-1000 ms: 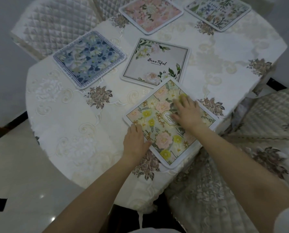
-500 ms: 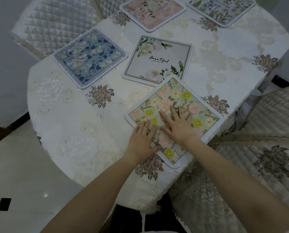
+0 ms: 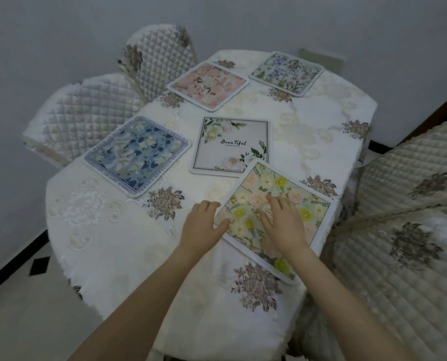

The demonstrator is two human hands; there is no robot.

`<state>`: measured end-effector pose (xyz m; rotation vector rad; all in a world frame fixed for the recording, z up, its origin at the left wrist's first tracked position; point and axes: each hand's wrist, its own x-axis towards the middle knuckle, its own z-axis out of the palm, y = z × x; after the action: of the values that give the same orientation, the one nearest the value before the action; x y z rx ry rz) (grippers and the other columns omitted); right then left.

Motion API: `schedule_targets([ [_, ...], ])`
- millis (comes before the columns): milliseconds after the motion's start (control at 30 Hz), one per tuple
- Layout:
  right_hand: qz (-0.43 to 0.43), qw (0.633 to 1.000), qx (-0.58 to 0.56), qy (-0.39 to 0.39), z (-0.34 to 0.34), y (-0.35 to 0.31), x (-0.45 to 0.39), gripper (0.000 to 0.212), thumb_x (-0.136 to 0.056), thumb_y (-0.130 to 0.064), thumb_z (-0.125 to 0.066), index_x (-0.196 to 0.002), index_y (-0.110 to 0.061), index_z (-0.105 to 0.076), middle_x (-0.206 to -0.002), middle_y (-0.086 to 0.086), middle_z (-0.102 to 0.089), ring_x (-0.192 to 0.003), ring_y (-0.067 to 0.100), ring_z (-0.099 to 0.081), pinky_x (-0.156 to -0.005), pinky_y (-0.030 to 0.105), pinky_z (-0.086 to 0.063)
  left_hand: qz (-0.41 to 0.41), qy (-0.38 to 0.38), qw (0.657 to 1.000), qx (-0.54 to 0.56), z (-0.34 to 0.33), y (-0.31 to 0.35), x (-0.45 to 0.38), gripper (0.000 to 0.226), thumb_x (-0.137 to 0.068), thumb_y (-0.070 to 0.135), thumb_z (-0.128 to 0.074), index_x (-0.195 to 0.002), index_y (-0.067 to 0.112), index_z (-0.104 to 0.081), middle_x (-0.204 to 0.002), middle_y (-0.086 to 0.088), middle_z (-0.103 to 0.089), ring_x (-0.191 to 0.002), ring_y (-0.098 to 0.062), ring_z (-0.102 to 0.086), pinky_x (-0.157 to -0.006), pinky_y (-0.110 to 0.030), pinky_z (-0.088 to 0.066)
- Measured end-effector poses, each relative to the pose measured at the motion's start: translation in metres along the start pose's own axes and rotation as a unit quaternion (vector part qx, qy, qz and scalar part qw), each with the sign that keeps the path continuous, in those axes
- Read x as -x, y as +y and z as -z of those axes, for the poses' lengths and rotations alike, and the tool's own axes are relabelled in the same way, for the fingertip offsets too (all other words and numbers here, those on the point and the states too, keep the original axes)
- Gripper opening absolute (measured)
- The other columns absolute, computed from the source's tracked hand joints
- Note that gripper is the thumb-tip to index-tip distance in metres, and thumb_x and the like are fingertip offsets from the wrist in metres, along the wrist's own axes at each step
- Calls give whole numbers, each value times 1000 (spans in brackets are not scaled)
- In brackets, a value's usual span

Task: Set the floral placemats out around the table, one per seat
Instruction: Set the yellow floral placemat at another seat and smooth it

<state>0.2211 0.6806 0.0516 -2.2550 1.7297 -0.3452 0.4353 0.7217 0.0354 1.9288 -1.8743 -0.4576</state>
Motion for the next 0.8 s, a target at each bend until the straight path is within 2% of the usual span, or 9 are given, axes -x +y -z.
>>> schedule_targets([
  [167,-91,995,0,29,-10,-61,22,47,-96,-36,-43,-137,-13,-42,-137,10,-49,-128,29,-39,-106,45,-36,-106,-16,994,-15,46,-37,-6,50,-89,45,-51,-127,12,-52,-118,-6,-58,-109,-25,-50,-90,-34,-41],
  [300,-116,992,1,55,-13,-106,35,46,-95,-35,-44,-136,-12,-44,-134,9,-52,-127,28,-42,-104,44,-37,-168,-46,984,-47,71,-58,-2,52,-90,46,-48,-130,14,-50,-120,-4,-58,-110,-23,-49,-91,-34,-40],
  [433,-133,989,2,69,-15,-123,51,43,-95,-32,-46,-133,-12,-48,-134,9,-53,-126,28,-44,-97,43,-41,-193,-56,978,-56,79,-61,3,54,-90,48,-45,-134,16,-48,-127,-4,-57,-117,-23,-49,-95,-35,-39],
  [567,-138,989,14,50,-18,-121,58,43,-95,-32,-46,-134,-14,-47,-137,8,-51,-129,27,-42,-100,42,-39,-187,-79,978,-52,75,-62,6,57,-91,50,-40,-141,21,-39,-139,-2,-48,-129,-19,-39,-103,-36,-34],
  [800,-132,990,-2,39,-13,-113,46,44,-96,-32,-43,-137,-16,-43,-142,12,-45,-132,29,-36,-103,44,-37,-166,-98,980,-51,82,-54,-6,57,-92,48,-42,-141,19,-38,-141,-3,-46,-130,-20,-37,-105,-37,-33],
])
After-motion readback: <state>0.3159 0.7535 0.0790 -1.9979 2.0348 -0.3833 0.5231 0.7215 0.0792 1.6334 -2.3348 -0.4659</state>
